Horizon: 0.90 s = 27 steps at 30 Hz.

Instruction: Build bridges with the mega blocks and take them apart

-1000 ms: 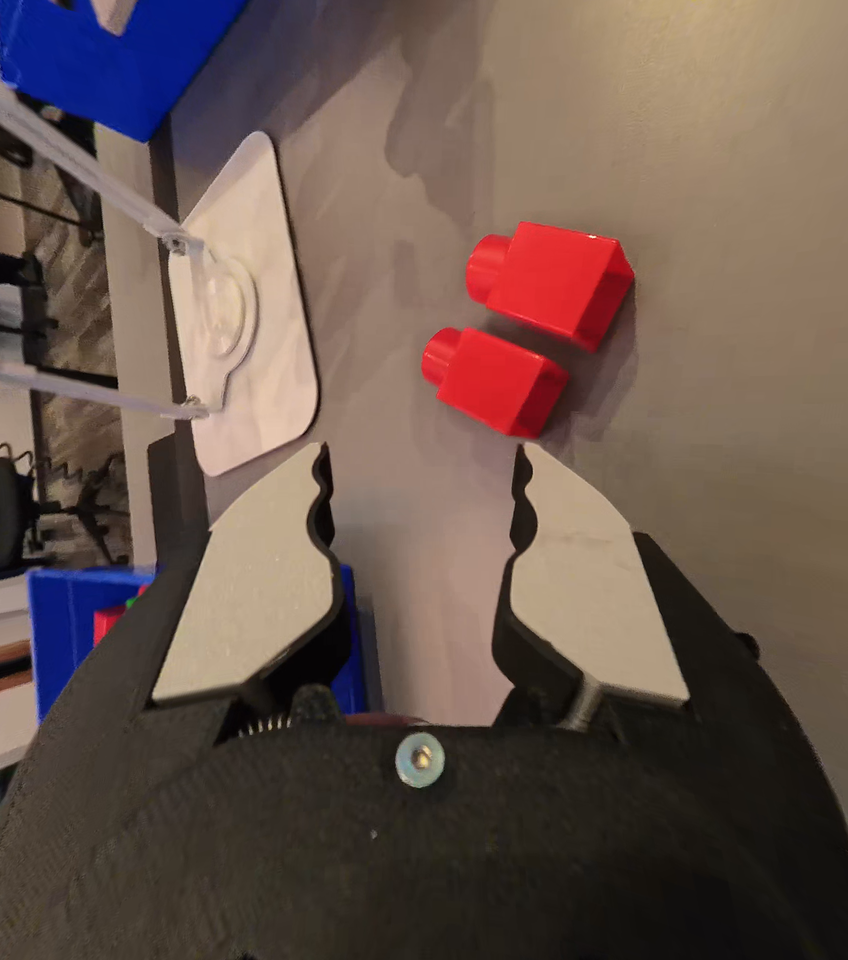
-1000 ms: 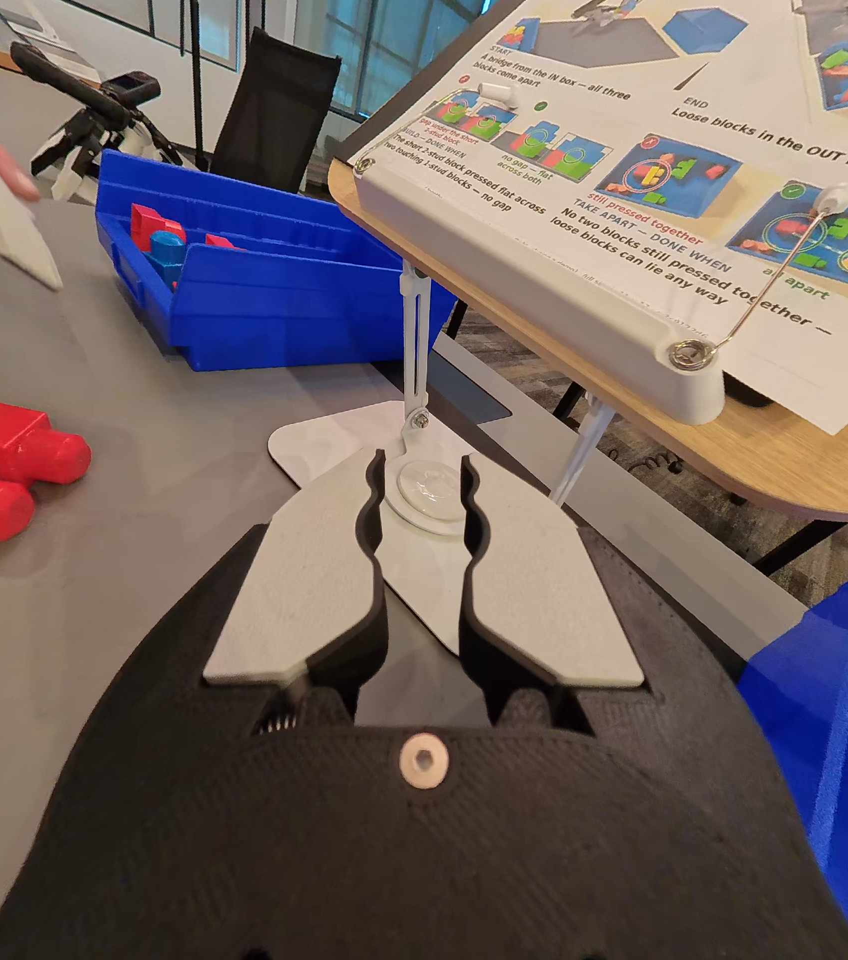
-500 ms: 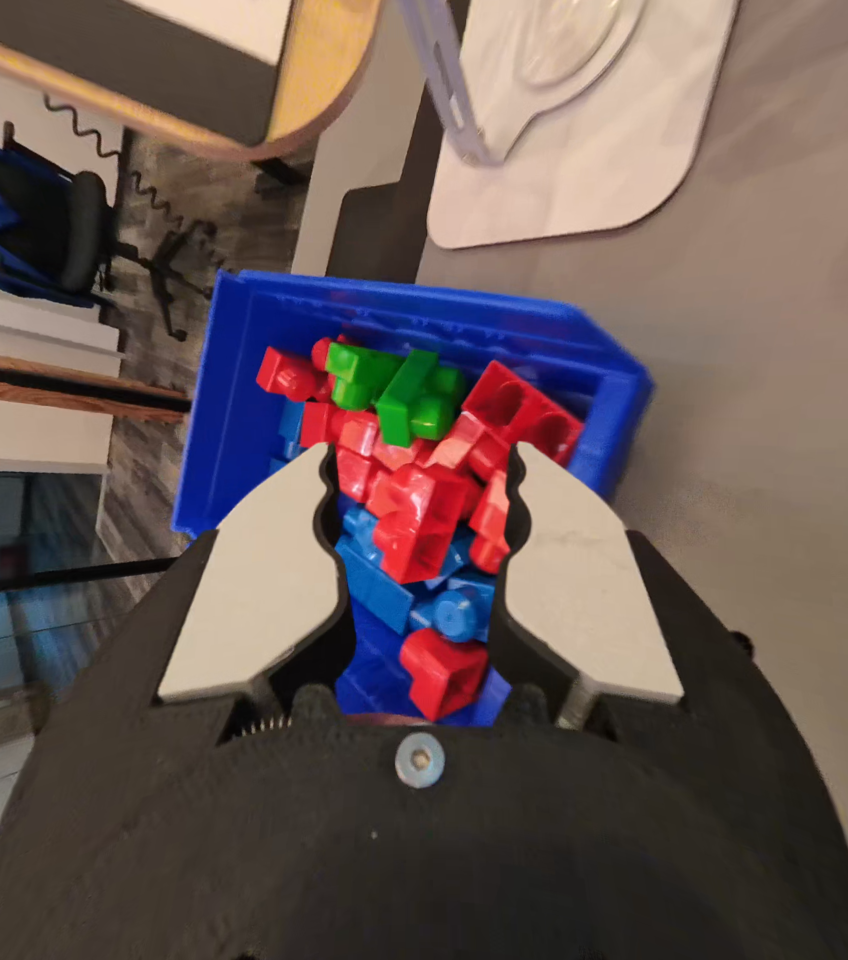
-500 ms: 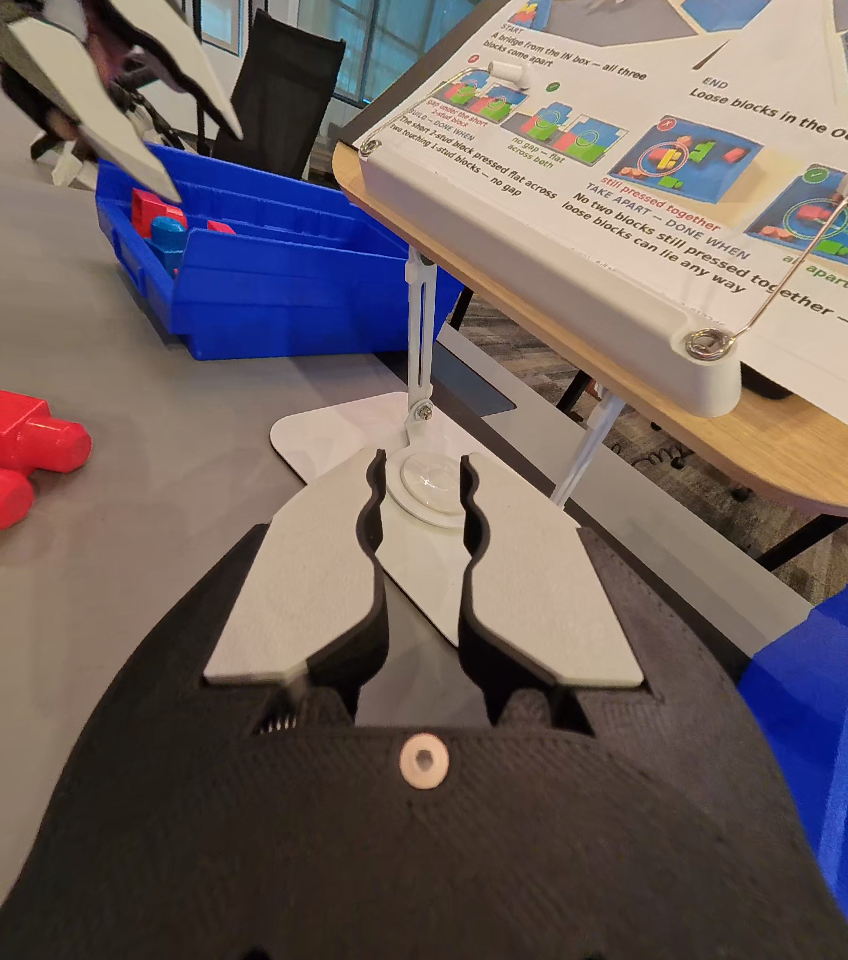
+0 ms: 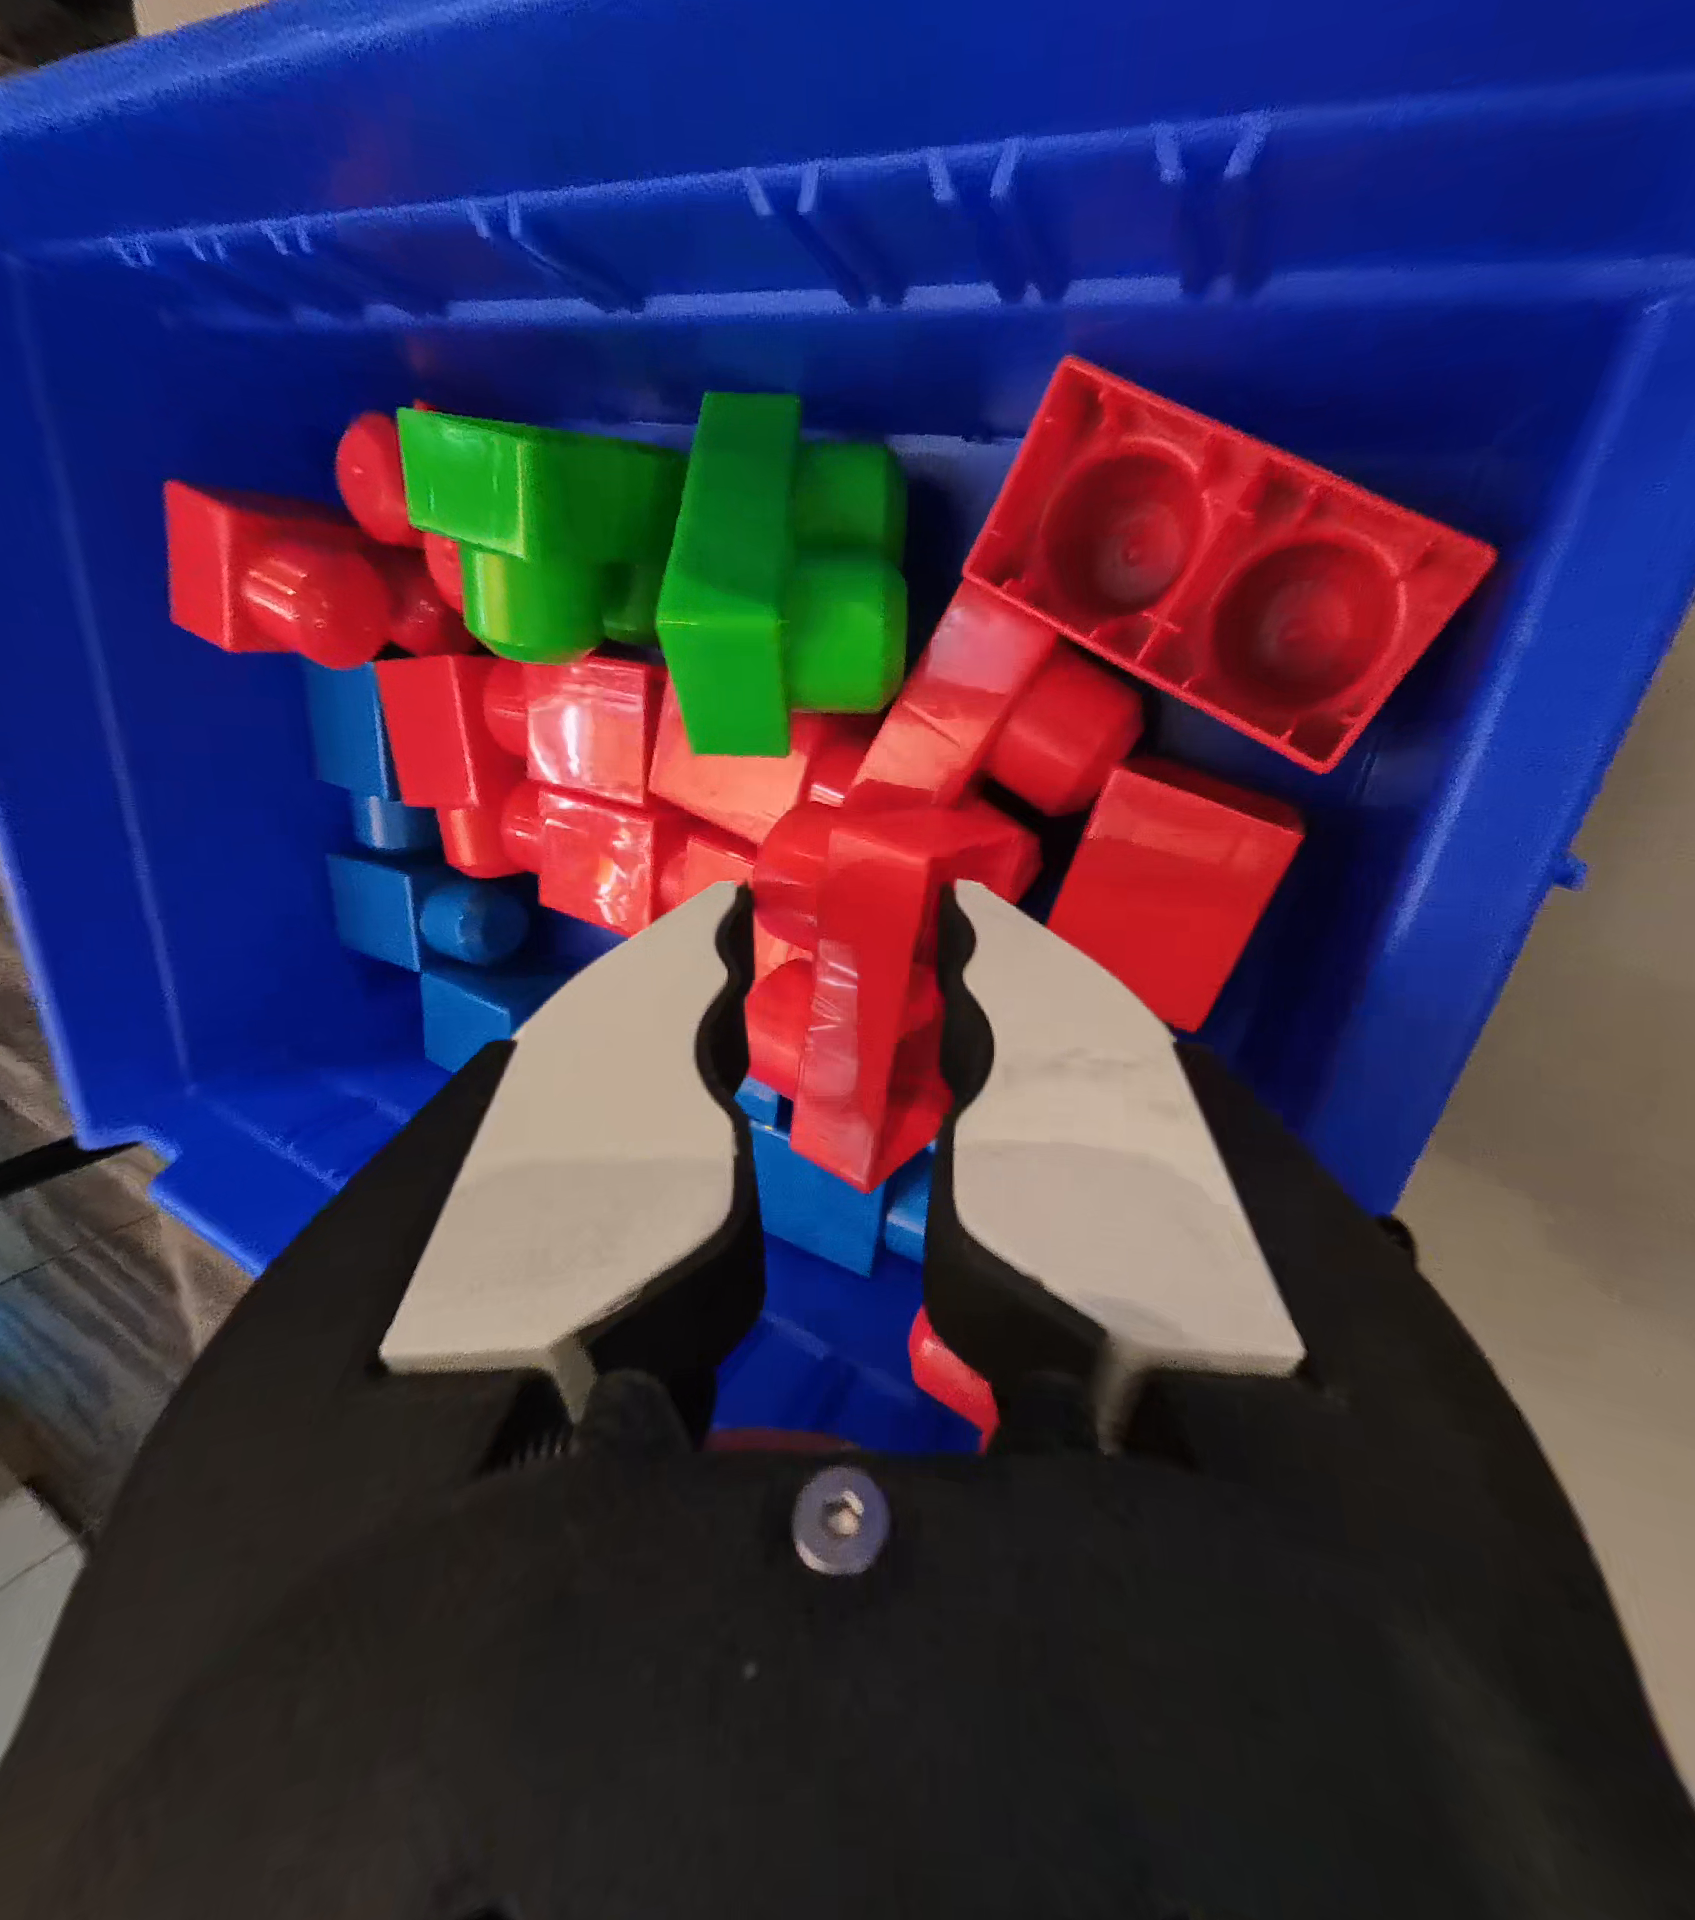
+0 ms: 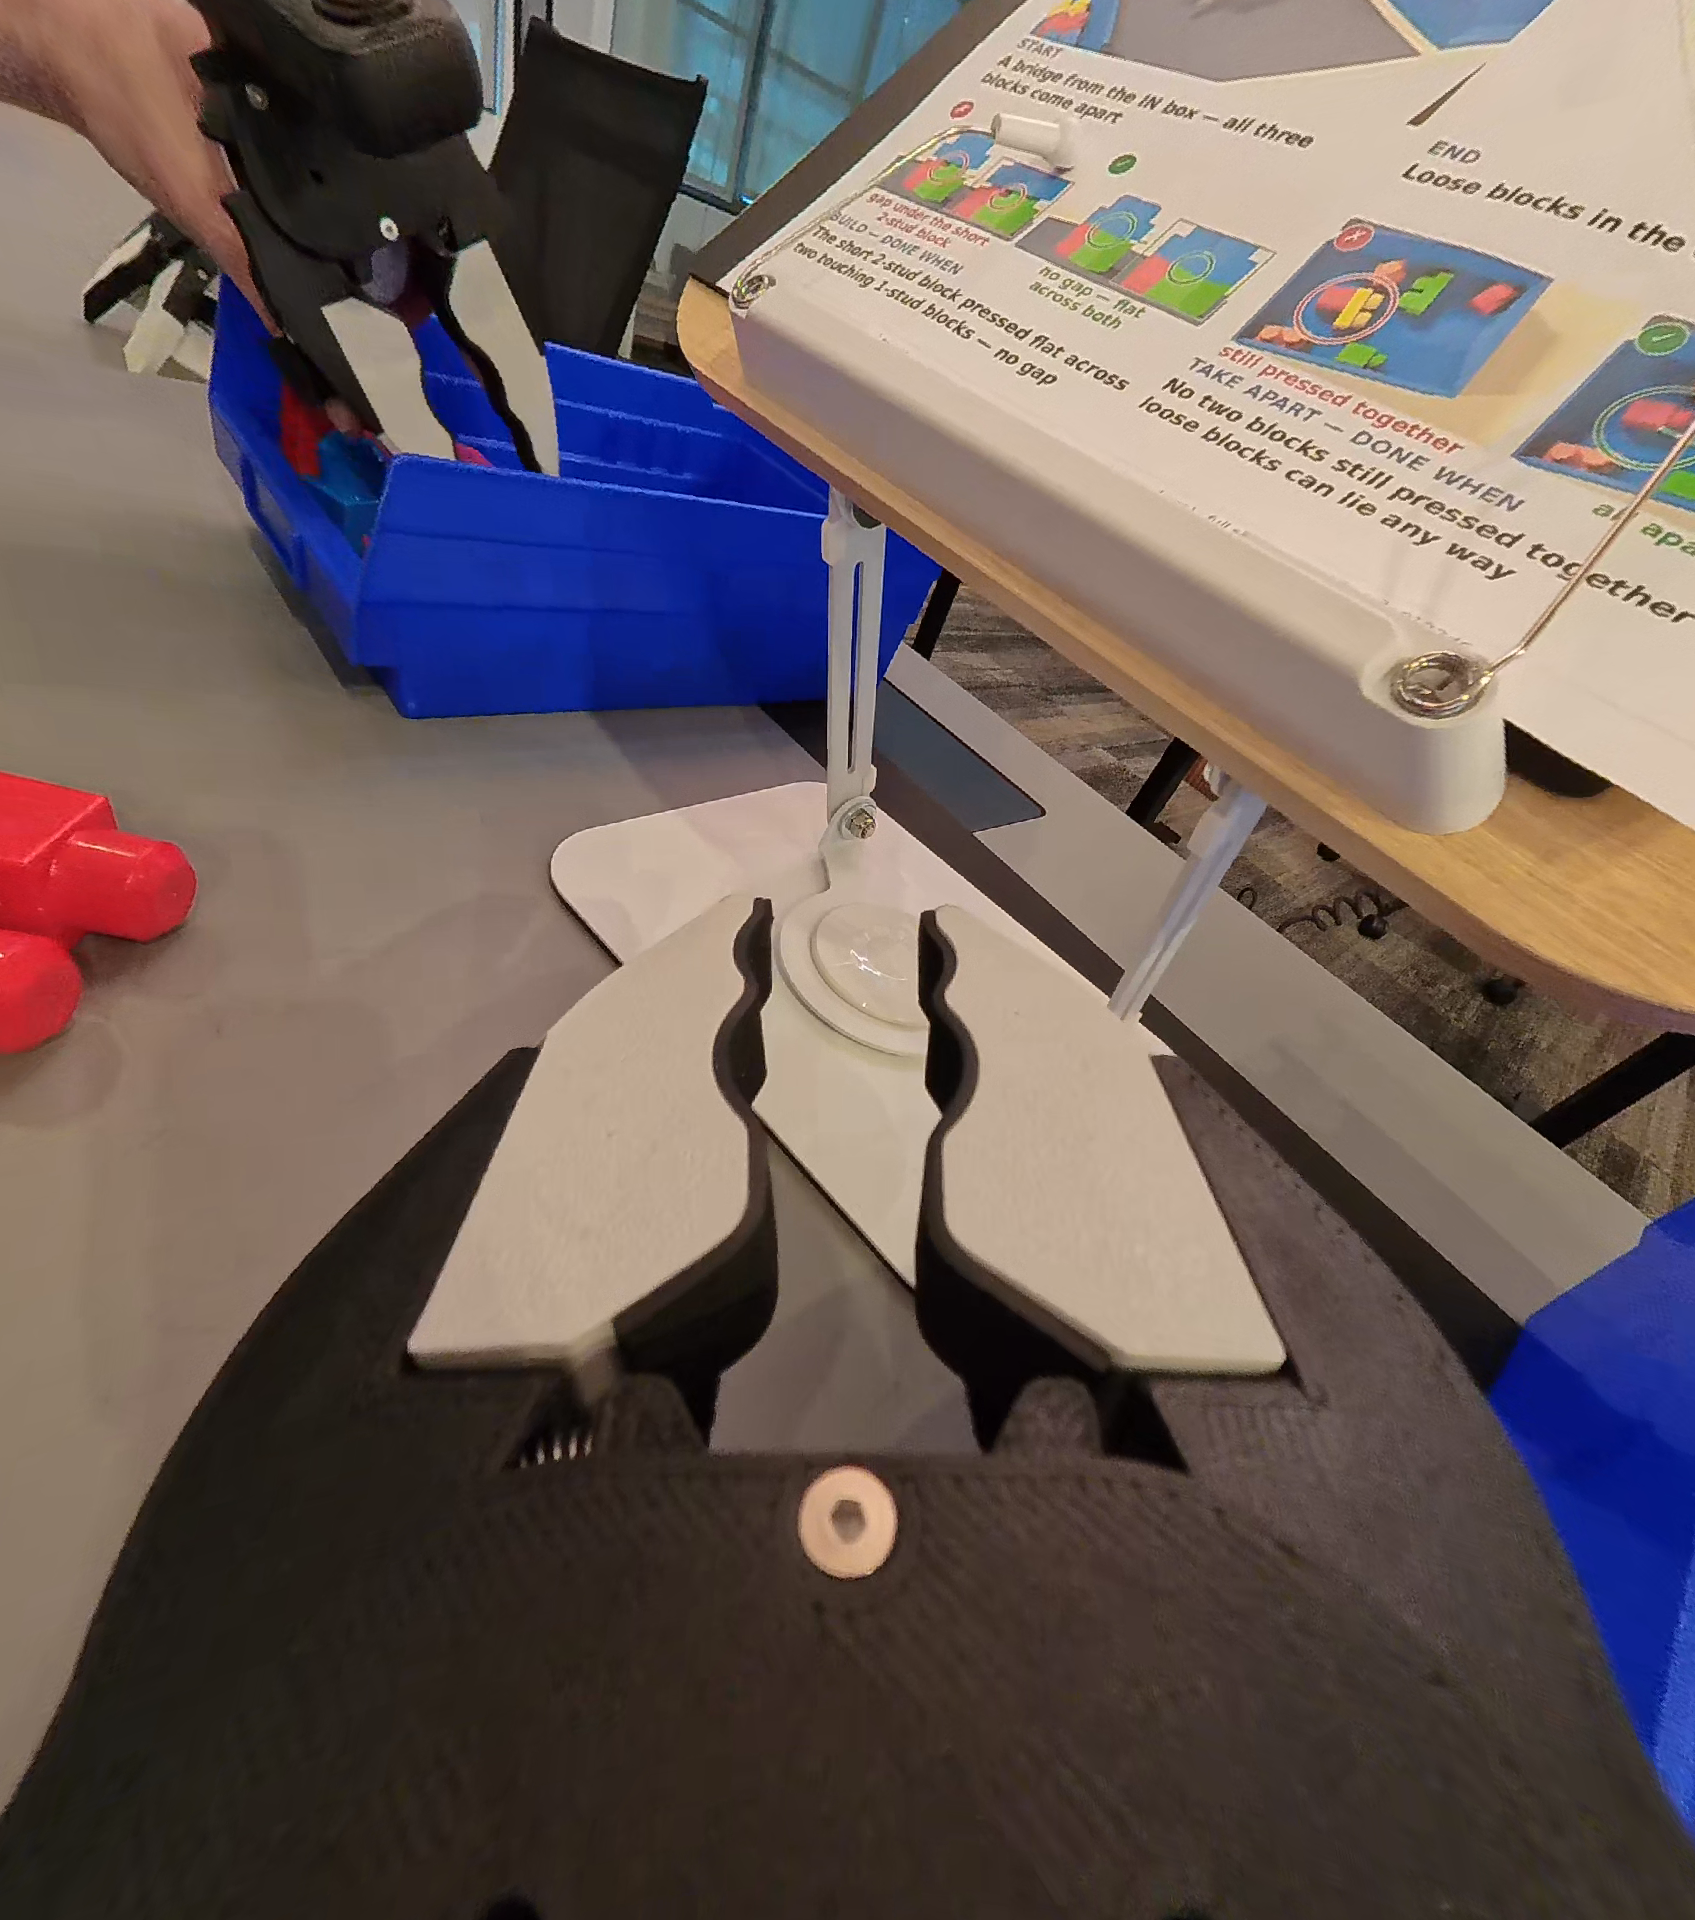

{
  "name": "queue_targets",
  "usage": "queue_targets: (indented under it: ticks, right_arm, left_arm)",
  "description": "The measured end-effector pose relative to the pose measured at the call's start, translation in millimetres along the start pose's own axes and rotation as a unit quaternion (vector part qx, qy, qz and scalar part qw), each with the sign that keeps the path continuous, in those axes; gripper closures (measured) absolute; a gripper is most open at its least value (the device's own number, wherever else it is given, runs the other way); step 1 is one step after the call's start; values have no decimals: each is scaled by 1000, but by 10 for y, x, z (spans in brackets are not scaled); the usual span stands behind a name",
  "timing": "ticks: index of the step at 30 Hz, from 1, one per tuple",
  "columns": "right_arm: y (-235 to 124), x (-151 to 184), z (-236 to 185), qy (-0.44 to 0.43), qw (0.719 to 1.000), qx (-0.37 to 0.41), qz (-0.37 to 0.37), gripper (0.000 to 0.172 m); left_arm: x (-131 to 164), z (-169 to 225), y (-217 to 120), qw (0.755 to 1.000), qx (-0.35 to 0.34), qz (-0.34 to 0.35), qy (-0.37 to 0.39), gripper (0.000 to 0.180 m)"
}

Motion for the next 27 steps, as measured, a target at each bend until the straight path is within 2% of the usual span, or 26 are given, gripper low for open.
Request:
queue_targets:
  ticks: [3, 6, 12, 20, 27]
  right_arm:
    - [6, 15, 1, 4, 1000, -2, -2, 144]
    - [7, 15, -1, 4, 1000, -2, -1, 144]
    - [4, 8, -4, 3, 1000, -2, 0, 144]
    - [8, 3, -12, 2, 1000, -4, 0, 144]
    - [9, -4, -18, 2, 1000, -5, 2, 144]
  left_arm:
    - [-20, -25, 12, 1000, -22, -1, 5, 157]
    - [-15, -41, 27, 998, -51, -4, 26, 176]
    - [4, -81, 40, 992, -119, -19, 47, 177]
    - [-125, -75, -185, 987, -154, 27, 37, 177]
    - [-493, 70, -589, 978, -181, 94, 32, 177]
Point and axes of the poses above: each gripper's, where its closed fingertips meet, y out along the fingers, x out of its underside, z = x × y across the jaws, the point moved 6 cm from there along -y, back along the fingers, and after that the axes turned 5 degrees about z, right-handed, at the moved point
